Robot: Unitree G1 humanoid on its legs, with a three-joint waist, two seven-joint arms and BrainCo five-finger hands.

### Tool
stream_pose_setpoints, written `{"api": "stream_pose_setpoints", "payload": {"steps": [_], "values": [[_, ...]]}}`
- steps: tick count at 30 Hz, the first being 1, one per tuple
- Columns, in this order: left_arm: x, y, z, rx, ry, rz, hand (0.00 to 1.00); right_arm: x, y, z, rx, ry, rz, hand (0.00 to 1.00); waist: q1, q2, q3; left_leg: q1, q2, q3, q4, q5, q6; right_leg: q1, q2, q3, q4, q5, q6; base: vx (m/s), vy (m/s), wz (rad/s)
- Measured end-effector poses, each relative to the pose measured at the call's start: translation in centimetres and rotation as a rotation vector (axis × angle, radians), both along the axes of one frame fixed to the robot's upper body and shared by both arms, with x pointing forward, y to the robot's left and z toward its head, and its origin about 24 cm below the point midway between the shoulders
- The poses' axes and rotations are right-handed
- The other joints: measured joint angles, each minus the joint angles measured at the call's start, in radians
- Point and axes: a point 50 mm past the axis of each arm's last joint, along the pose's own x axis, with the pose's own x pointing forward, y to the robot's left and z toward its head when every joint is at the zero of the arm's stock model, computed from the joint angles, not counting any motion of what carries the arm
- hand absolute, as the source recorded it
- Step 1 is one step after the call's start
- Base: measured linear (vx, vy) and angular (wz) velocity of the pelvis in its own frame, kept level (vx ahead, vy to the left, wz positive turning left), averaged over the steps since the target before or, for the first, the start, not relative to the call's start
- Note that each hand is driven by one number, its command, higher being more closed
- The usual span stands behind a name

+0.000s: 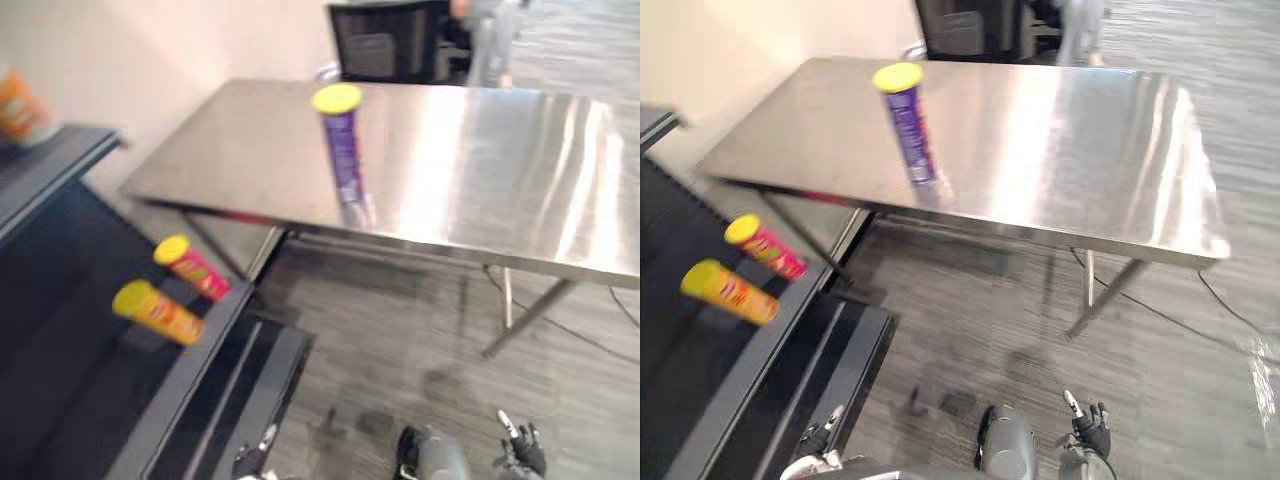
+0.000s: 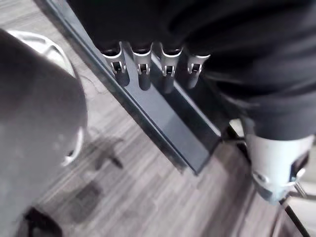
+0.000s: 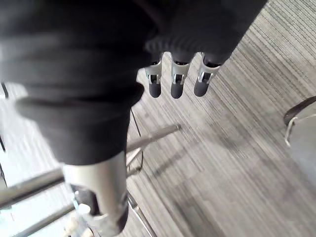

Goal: Put the gum and the chips on the shelf.

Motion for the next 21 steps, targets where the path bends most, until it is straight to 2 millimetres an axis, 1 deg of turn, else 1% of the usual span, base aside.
{"api": "stream_pose_setpoints", "payload": {"steps": [2,3,5,6,7,8,9,10,11,12,13,14,15,16,18,19,21], "values": [[1.0,-0.8,0.5,-0.015,-0.069,-0.029,0.0,-0.1,0.0,-0.1,0.004,0.006,-0.004,0.0,0.007,0.0,-0.001,-0.027,-0.01,-0.045,-0.038,0.002,-0.011,0.031,0.026,0.028,-0.03,0.001,0.0,0.16,-0.079,-0.53],[1.4,-1.1,0.6,-0.023,-0.092,-0.051,0.0,0.5,0.1,0.1,0.007,-0.009,0.002,0.0,0.011,0.001,-0.001,-0.046,-0.017,-0.074,-0.062,0.005,-0.016,0.044,0.045,0.052,-0.048,0.002,0.003,0.15,-0.048,-0.64],[1.5,-1.2,0.7,-0.022,-0.106,-0.055,0.0,1.6,0.5,0.3,0.009,-0.032,0.027,0.0,0.013,0.002,-0.001,-0.078,-0.027,-0.121,-0.092,0.005,-0.017,0.056,0.065,0.091,-0.061,0.003,0.005,0.16,0.011,-0.75],[1.6,-1.3,0.8,-0.022,-0.114,-0.065,0.0,2.4,0.8,0.5,0.008,-0.049,0.052,0.0,0.018,0.004,-0.002,-0.098,-0.036,-0.158,-0.108,0.006,-0.017,0.06,0.076,0.12,-0.066,0.004,0.007,0.2,0.081,-0.88],[1.8,-1.3,0.8,-0.019,-0.122,-0.068,0.0,2.8,1.0,0.6,0.01,-0.058,0.064,0.0,0.024,0.004,-0.002,-0.106,-0.044,-0.181,-0.122,0.006,-0.017,0.065,0.08,0.142,-0.067,0.004,0.008,0.18,0.102,-0.75],[1.9,-1.3,0.9,-0.018,-0.127,-0.071,0.0,3.0,1.1,0.6,0.012,-0.06,0.07,0.0,0.031,0.004,-0.003,-0.111,-0.05,-0.193,-0.133,0.006,-0.017,0.067,0.082,0.158,-0.067,0.002,0.014,0.2,0.151,-0.73],[2.0,-1.5,0.9,-0.018,-0.13,-0.078,0.0,3.0,1.3,0.6,0.014,-0.062,0.081,0.0,0.039,0.006,-0.004,-0.113,-0.063,-0.212,-0.154,0.006,-0.017,0.071,0.083,0.185,-0.064,-0.001,0.027,0.2,0.199,-0.73],[2.0,-1.5,0.9,-0.018,-0.127,-0.085,0.0,3.0,1.5,0.6,0.016,-0.062,0.09,0.0,0.038,0.009,-0.006,-0.111,-0.074,-0.209,-0.193,0.01,-0.018,0.07,0.083,0.21,-0.051,-0.001,0.036,0.2,0.223,-0.67],[2.0,-1.6,0.8,-0.02,-0.125,-0.089,0.0,2.9,1.5,0.5,0.017,-0.059,0.09,0.0,0.037,0.014,-0.008,-0.109,-0.079,-0.209,-0.216,0.021,-0.021,0.069,0.083,0.219,-0.044,-0.006,0.045,0.2,0.267,-0.48],[2.0,-1.8,0.7,-0.027,-0.117,-0.092,0.0,2.7,1.4,0.5,0.018,-0.053,0.086,0.0,0.037,0.021,-0.012,-0.103,-0.088,-0.21,-0.252,0.059,-0.035,0.066,0.083,0.227,-0.026,-0.016,0.061,0.2,0.296,-0.37],[2.1,-1.6,0.6,-0.024,-0.108,-0.1,0.0,2.2,2.0,0.1,0.042,-0.042,0.074,0.0,0.034,-0.004,-0.018,-0.074,-0.124,-0.192,-0.256,0.046,-0.068,0.071,0.045,0.247,-0.017,-0.023,0.083,0.2,0.294,-0.27],[2.1,-1.5,0.6,-0.023,-0.106,-0.103,0.0,1.9,2.3,0.0,0.051,-0.036,0.073,0.0,0.032,-0.012,-0.023,-0.074,-0.132,-0.187,-0.254,0.039,-0.058,0.074,0.035,0.243,-0.032,-0.017,0.092,0.19,0.287,-0.17],[2.1,-1.3,0.6,-0.022,-0.109,-0.11,0.0,1.3,2.9,-0.3,0.069,-0.023,0.063,0.0,0.034,-0.021,-0.027,-0.072,-0.147,-0.178,-0.251,0.033,-0.048,0.099,0.018,0.241,-0.072,-0.001,0.117,0.18,0.276,-0.01],[2.1,-1.3,0.6,-0.024,-0.109,-0.114,0.0,1.2,3.1,-0.4,0.075,-0.021,0.06,0.0,0.034,-0.024,-0.028,-0.068,-0.154,-0.178,-0.25,0.032,-0.046,0.111,0.011,0.238,-0.091,0.008,0.131,0.18,0.275,-0.01],[1.9,-1.2,0.5,-0.036,-0.093,-0.129,0.0,0.1,3.5,-0.9,0.093,0.016,0.05,0.0,0.036,-0.023,-0.033,-0.033,-0.178,-0.173,-0.254,0.025,-0.034,0.166,-0.013,0.223,-0.151,0.045,0.149,0.13,0.215,-0.08],[1.8,-1.1,0.4,-0.039,-0.086,-0.133,0.0,0.0,3.5,-1.0,0.095,0.025,0.049,0.0,0.036,-0.021,-0.034,-0.025,-0.182,-0.172,-0.255,0.023,-0.033,0.178,-0.017,0.217,-0.162,0.052,0.15,0.1,0.182,-0.1],[1.2,-1.3,0.1,-0.048,-0.047,-0.16,0.0,-0.5,3.5,-1.2,0.094,0.048,0.037,0.0,0.036,-0.009,-0.056,-0.018,-0.188,-0.172,-0.261,0.023,-0.033,0.197,-0.02,0.209,-0.206,0.089,0.153,0.06,0.116,-0.09]]}}
